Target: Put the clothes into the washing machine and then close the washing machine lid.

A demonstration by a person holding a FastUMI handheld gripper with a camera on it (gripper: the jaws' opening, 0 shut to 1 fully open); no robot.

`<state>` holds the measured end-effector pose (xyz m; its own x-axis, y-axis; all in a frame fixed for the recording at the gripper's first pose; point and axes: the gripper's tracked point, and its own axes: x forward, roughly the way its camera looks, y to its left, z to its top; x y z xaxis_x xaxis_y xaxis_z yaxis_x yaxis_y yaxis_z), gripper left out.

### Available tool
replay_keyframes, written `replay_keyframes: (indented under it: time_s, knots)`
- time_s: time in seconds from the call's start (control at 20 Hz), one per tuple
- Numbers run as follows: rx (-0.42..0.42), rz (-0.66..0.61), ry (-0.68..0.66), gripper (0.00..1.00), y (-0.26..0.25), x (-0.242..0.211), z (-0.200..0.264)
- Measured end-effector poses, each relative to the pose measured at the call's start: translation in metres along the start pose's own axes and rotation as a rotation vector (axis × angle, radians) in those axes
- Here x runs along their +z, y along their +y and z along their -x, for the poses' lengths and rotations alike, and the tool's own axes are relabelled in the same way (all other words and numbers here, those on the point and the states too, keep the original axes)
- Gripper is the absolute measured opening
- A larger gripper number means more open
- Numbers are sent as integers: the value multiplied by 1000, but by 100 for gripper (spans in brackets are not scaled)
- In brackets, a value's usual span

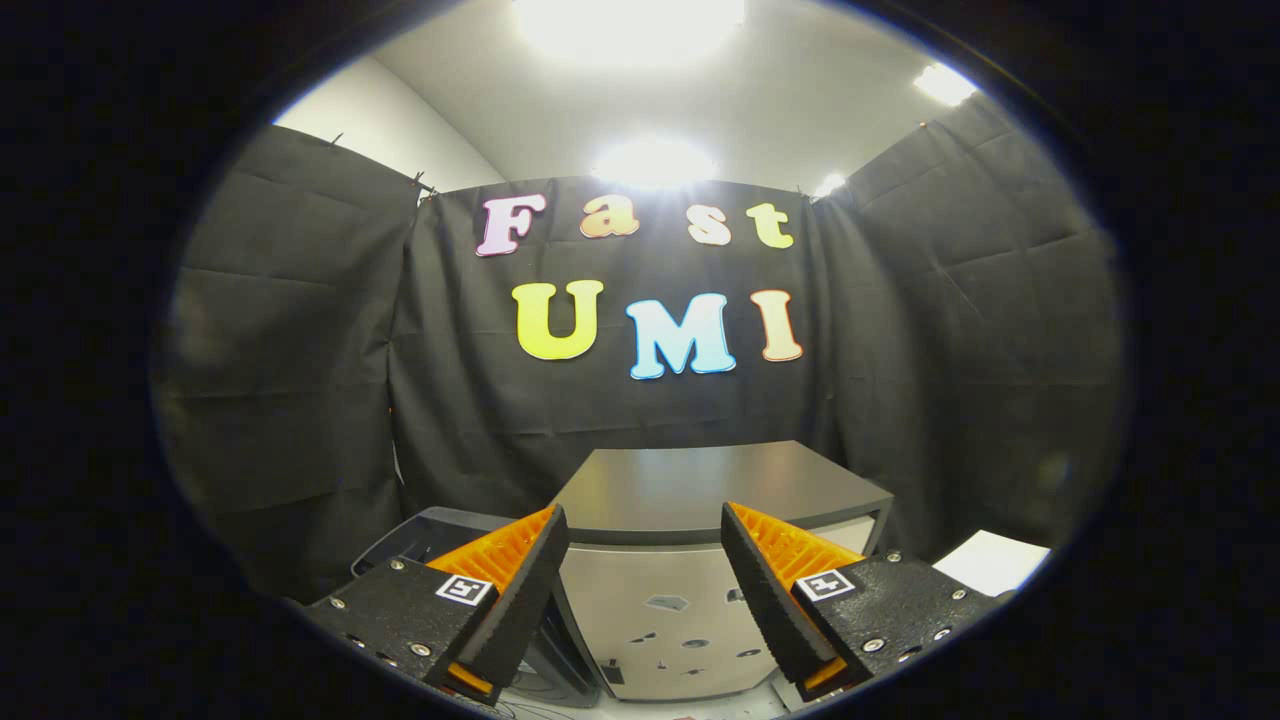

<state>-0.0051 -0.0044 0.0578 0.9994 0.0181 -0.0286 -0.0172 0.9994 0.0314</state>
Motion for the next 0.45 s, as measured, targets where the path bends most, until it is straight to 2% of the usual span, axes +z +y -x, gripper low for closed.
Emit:
replay_keyframes:
  time_s: [0.45]
  knots:
    - [-31, 15, -13, 95, -22, 1, 37]
